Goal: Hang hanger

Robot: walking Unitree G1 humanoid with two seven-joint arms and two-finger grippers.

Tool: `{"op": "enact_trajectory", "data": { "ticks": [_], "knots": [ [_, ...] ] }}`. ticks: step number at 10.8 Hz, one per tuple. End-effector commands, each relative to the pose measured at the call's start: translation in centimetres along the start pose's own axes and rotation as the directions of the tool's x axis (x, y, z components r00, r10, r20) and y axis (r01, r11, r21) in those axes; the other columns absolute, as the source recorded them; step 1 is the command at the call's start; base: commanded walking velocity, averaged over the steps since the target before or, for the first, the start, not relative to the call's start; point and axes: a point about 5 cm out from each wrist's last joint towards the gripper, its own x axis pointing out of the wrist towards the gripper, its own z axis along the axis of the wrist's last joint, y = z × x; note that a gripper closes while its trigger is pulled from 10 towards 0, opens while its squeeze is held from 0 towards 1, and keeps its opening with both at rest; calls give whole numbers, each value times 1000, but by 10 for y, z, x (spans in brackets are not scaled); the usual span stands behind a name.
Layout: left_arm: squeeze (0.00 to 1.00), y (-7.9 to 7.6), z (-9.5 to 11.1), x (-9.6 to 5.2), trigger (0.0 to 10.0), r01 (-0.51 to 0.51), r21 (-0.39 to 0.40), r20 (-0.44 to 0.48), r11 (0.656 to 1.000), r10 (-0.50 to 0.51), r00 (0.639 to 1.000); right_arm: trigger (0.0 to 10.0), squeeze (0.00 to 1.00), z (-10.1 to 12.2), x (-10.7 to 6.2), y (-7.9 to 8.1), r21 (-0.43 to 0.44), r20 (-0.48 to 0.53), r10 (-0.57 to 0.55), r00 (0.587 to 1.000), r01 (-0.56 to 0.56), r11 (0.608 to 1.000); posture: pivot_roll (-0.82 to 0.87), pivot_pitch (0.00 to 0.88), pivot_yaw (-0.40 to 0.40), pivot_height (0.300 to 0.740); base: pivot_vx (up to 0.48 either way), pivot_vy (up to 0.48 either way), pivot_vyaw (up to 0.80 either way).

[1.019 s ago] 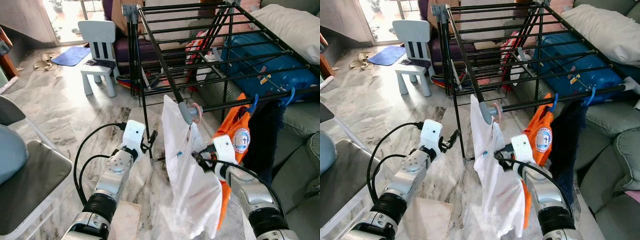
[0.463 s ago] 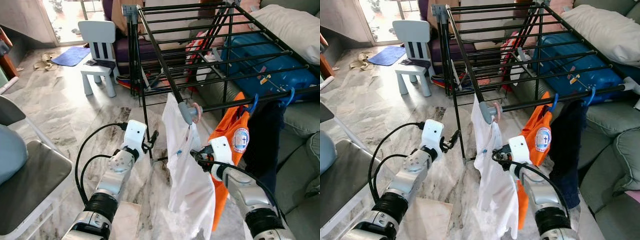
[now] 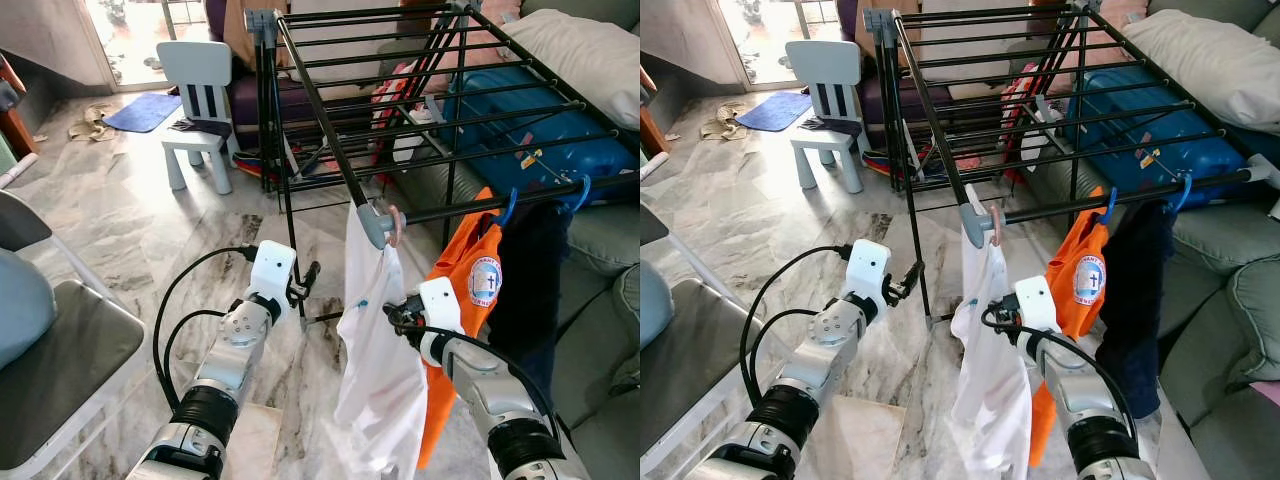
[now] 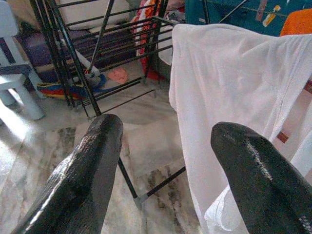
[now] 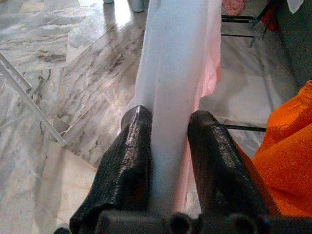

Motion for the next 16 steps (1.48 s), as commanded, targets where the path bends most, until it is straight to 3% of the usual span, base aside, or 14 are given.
{"op": "enact_trajectory", "data": {
  "ticks": [1,7,9,11,12,14,16],
  "knots": [
    [0,0,5,2,10000,6,16,12,1000,-6,1000,0,0,-2,0,1,-3,-6,-5,1000,5,1000,14,0,-29,740,0,0,0],
    [0,-1,4,2,10000,6,9,9,1000,-6,1000,0,0,-4,0,1,-30,-8,-15,1000,15,999,11,0,-29,740,0,0,0],
    [0,-3,4,2,10000,10,3,11,1000,-10,1000,0,0,18,-6,-1,-70,126,-75,989,84,994,10,0,-29,740,0,0,0],
    [0,-3,5,1,10000,22,-32,24,999,-21,999,353,0,34,-22,-3,-51,232,-121,965,136,989,8,0,-30,740,0,0,0],
    [0,-6,4,0,10000,38,-46,25,998,-37,999,10000,0,29,-41,2,-31,264,-157,952,171,985,1,0,-27,740,0,0,0],
    [0,-8,5,-2,10000,70,-72,35,995,-68,997,10000,0,15,-59,14,0,225,-154,962,158,987,-8,0,-23,740,0,0,0],
    [0,-1,10,-16,10000,121,-7,69,993,-121,990,10000,0,-2,-85,25,28,181,-166,969,163,986,-8,0,-26,740,0,0,0]
  ]
}}
